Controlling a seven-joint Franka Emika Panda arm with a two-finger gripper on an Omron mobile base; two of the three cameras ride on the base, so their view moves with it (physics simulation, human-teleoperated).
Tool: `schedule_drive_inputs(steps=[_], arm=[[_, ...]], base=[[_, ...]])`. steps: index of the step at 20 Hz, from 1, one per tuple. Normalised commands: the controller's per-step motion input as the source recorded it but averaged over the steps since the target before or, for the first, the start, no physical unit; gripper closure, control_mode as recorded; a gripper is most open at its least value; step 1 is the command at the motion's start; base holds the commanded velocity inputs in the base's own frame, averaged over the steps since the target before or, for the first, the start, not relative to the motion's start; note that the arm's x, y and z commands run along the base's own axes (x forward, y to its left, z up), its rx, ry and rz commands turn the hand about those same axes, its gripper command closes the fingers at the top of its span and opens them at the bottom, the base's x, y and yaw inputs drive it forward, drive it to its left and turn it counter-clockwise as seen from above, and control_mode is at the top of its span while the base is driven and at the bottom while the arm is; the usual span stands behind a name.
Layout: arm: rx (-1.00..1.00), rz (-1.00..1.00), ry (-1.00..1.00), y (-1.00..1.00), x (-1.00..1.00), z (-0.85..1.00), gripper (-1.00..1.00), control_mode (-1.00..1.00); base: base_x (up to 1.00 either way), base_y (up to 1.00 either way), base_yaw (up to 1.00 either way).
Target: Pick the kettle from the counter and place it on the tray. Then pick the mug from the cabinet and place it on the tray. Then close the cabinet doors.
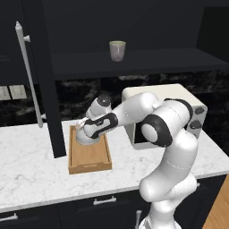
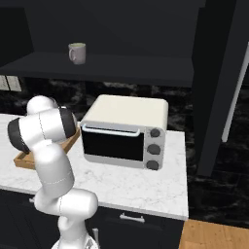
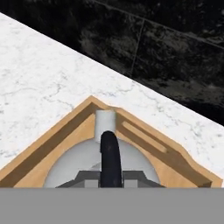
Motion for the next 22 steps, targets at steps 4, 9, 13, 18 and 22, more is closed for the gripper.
schedule_drive_inputs(steps=[4, 9, 13, 18, 22], arm=[[0.0, -0.08, 0.0, 0.17, 0.32, -0.1, 1.0, -1.0], [0.0, -0.06, 0.0, 0.13, 0.28, -0.06, 1.0, -1.0], [0.0, -0.05, 0.0, 0.0, 0.0, -0.14, 1.0, -1.0], [0.0, -0.03, 0.0, -0.04, 0.0, -0.18, 1.0, -1.0], [0.0, -0.01, 0.0, -0.15, 0.0, -0.2, 1.0, -1.0]], base=[[0.0, 0.0, 0.0], [0.0, 0.0, 0.0], [0.0, 0.0, 0.0], [0.0, 0.0, 0.0], [0.0, 0.0, 0.0]])
